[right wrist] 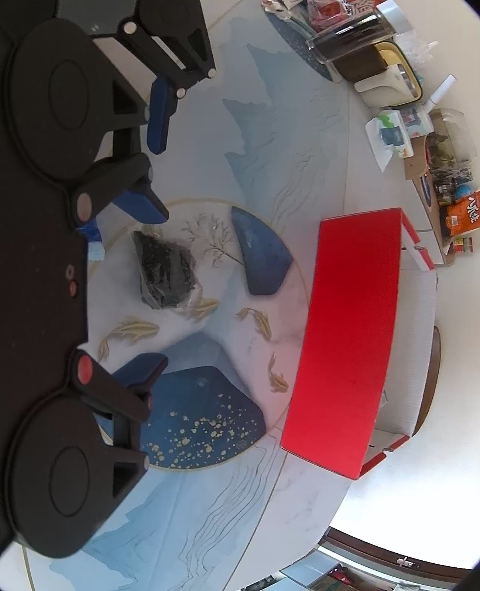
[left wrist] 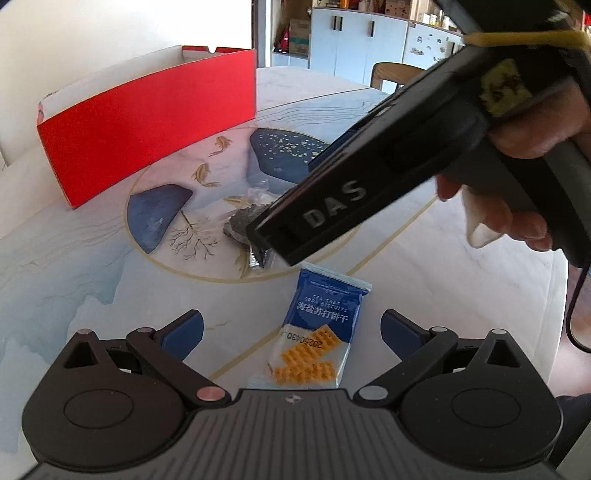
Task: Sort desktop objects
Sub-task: 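Grasp the blue biscuit packet with the left tool while the right tool grasps the black bag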
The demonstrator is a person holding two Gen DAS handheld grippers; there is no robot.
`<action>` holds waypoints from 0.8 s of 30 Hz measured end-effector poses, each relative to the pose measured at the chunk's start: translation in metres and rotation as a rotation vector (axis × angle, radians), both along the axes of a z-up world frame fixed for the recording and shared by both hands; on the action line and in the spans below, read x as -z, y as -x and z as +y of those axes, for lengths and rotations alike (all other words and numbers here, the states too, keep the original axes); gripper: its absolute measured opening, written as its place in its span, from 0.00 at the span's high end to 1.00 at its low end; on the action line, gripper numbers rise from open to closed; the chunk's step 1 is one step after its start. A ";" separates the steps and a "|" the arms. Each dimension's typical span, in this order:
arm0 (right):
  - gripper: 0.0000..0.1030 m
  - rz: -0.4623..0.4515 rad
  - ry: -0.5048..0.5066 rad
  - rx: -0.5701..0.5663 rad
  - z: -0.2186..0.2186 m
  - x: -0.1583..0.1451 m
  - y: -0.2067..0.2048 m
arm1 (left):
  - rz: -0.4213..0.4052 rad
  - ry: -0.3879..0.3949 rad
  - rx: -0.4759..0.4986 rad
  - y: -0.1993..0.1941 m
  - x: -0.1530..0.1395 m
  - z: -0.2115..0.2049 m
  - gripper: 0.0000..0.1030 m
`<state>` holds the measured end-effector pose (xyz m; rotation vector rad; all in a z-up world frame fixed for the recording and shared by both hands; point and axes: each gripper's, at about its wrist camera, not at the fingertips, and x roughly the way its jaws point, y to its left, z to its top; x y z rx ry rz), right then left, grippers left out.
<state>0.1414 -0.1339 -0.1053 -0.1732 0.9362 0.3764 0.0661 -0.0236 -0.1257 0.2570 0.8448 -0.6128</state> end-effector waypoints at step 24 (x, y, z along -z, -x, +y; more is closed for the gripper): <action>0.44 0.045 0.031 -0.011 0.007 0.021 -0.018 | -0.032 -0.017 0.034 0.005 0.005 -0.005 0.40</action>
